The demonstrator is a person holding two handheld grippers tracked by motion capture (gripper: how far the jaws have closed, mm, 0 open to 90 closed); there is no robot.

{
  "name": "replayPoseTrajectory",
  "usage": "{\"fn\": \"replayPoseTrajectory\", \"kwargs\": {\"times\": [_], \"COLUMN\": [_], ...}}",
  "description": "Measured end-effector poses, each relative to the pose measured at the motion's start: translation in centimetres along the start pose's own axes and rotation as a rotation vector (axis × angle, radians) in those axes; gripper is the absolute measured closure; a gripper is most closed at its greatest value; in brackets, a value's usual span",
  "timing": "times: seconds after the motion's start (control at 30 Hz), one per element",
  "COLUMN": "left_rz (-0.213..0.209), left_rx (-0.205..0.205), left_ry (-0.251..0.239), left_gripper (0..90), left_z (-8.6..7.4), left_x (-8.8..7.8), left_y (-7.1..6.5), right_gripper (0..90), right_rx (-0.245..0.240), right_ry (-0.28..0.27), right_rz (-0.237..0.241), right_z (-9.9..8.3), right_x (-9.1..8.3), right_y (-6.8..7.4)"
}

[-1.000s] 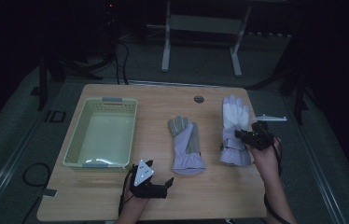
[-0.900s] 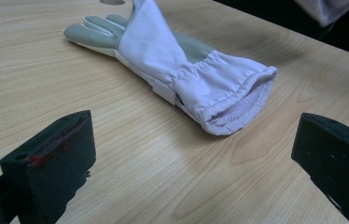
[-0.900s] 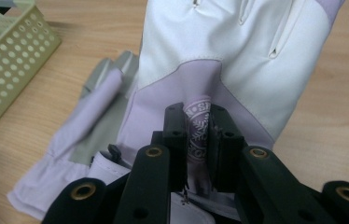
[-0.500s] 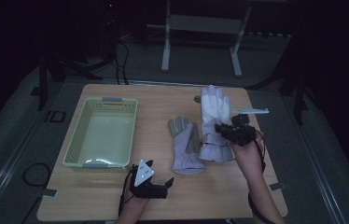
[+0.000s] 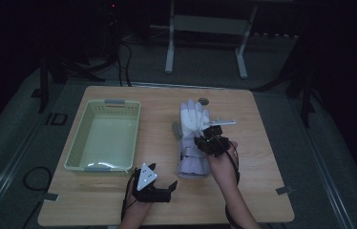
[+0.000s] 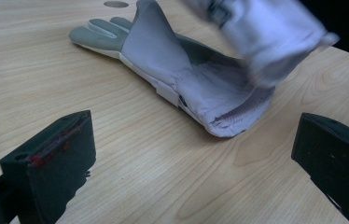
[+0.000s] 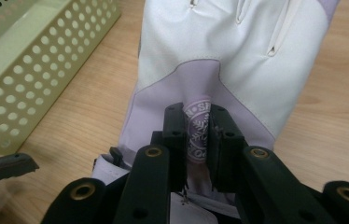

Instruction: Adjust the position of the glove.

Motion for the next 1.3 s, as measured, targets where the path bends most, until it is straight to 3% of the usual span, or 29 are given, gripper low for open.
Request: {"fn": "replayPoseTrajectory", "kwargs": {"times": [0.1,0.37,0.47,0.6,0.7,0.83,0.97,1.07,1.2,1.3], "left_rz": [-0.002,-0.006,-0.008,-0.008,-0.010,-0.011,-0.011,-0.011,-0.013,-0.014], "left_rx": [-0.002,-0.001,0.000,-0.001,-0.004,-0.006,0.001,0.002,-0.004,-0.008], "left_ry": [-0.002,-0.001,0.000,0.002,0.003,0.003,0.005,0.002,0.002,0.006], "left_gripper": [0.0,0.0,0.0,0.0,0.0,0.0,0.0,0.0,0.0,0.0], "left_z": [0.0,0.0,0.0,0.0,0.0,0.0,0.0,0.0,0.0,0.0], "left_x": [0.0,0.0,0.0,0.0,0.0,0.0,0.0,0.0,0.1,0.1], "left_y": [0.0,0.0,0.0,0.0,0.0,0.0,0.0,0.0,0.0,0.0], "right_gripper": [78.1,77.3,75.0,70.9,71.3,71.4,68.1,61.5,41.7,30.6], "right_rx": [0.007,0.032,0.039,0.041,0.016,0.024,0.042,0.036,-0.023,-0.024], "right_ry": [0.003,0.080,0.091,0.082,0.092,0.085,0.073,0.070,0.023,0.001], "right_rz": [-0.007,-0.050,-0.046,-0.032,-0.044,-0.069,-0.064,-0.049,-0.027,0.006], "right_z": [-0.1,-1.1,-1.5,-1.7,-1.8,-2.3,-2.4,-2.3,-2.0,-1.9], "right_x": [1.1,4.5,5.3,5.3,5.2,4.8,4.4,4.1,3.3,2.5], "right_y": [0.2,0.1,-0.1,-0.4,-0.5,-1.4,-2.3,-2.3,-2.2,-2.8]}}
Point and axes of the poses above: each handheld gripper's, and its own axes: x roughly forward along the jaws, z roughly out of its top, y roughly to its left, the point moved 1 cm from there along x, roughly forward along the jaws, and after that the axes turned 3 degrees about -x, right-handed, at the moved point
